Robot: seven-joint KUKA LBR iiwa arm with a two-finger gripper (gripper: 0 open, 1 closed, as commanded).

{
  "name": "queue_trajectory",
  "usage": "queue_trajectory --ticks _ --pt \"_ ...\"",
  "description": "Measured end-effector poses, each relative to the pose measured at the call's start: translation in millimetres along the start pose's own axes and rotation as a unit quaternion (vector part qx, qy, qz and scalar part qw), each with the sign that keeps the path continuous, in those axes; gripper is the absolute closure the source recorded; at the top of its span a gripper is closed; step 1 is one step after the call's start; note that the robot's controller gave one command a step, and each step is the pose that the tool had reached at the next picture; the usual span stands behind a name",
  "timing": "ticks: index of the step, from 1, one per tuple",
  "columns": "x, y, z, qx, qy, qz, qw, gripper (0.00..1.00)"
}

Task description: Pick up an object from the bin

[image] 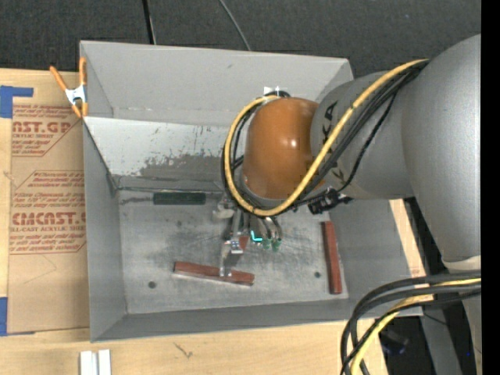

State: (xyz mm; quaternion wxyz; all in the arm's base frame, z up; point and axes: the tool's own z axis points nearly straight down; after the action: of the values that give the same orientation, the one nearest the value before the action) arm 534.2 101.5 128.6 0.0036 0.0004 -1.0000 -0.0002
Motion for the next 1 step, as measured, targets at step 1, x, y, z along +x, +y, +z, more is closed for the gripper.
queue_trajectory --ticks 1 --pt "-2.1 -0.4 -4.2 0.000 -0.0038 0.000 1.0000 0.00"
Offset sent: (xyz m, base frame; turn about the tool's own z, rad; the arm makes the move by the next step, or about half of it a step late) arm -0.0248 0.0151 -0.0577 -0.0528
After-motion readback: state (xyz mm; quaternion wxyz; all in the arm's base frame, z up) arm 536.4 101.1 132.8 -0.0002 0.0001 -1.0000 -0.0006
